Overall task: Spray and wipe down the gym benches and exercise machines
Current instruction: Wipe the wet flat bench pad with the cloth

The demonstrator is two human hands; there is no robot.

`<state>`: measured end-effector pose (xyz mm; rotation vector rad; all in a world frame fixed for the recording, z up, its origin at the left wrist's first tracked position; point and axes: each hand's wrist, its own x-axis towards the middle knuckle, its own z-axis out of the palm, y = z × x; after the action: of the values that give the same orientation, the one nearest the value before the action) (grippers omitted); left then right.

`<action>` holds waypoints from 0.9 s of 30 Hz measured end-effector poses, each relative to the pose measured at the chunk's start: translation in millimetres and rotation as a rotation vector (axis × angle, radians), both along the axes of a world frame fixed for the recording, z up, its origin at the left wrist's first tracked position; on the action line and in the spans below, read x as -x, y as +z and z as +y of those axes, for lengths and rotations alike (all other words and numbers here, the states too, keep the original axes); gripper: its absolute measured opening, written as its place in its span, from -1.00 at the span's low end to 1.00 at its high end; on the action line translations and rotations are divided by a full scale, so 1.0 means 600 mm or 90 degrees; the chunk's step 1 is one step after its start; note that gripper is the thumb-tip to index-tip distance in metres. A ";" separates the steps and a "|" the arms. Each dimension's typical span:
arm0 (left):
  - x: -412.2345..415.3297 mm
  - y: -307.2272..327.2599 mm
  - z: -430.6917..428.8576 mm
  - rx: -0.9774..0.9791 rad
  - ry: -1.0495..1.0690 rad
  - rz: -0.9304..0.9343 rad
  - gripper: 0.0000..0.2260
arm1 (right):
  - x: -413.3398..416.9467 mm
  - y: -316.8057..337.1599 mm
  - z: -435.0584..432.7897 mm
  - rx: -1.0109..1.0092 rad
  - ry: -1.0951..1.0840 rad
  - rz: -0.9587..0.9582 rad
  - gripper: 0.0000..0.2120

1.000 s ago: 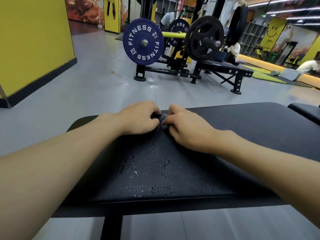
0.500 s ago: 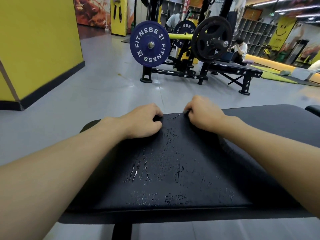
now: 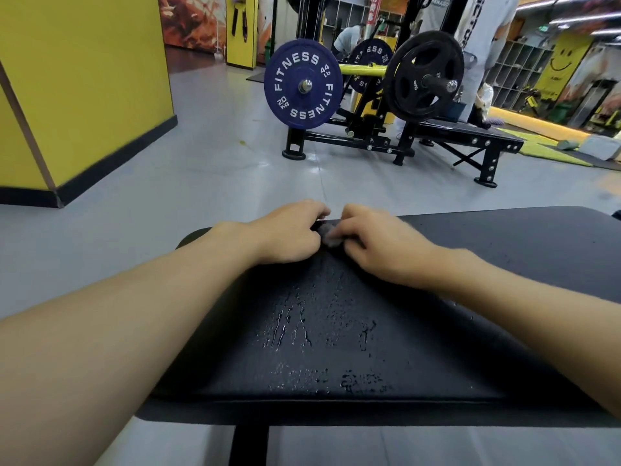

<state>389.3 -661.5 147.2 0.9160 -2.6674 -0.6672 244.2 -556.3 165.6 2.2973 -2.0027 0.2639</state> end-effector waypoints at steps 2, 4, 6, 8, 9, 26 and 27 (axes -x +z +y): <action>-0.002 0.003 0.006 -0.010 -0.005 -0.002 -0.54 | 0.038 0.013 -0.016 0.014 -0.113 0.006 -0.68; -0.003 0.004 0.008 -0.009 -0.010 -0.010 -0.57 | 0.036 0.014 -0.019 0.020 -0.154 0.005 -0.69; -0.004 0.003 0.008 -0.008 -0.018 -0.006 -0.64 | -0.009 0.007 0.000 0.009 -0.063 0.019 -0.72; -0.004 0.002 0.007 -0.005 -0.026 0.005 -0.73 | -0.041 0.000 0.039 -0.023 0.057 -0.024 -0.73; -0.005 0.003 0.009 -0.005 -0.031 0.007 -0.72 | -0.036 0.003 0.049 -0.034 0.070 -0.035 -0.71; -0.013 0.007 0.029 0.031 -0.029 -0.066 -0.48 | -0.083 0.000 0.116 -0.021 0.038 -0.035 -0.73; -0.012 0.007 0.030 0.035 -0.029 -0.067 -0.48 | -0.088 0.002 0.129 -0.043 0.073 -0.052 -0.73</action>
<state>396.8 -643.4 151.1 0.9028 -2.7917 -0.5660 297.0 -479.0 166.9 2.4854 -1.9481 0.3076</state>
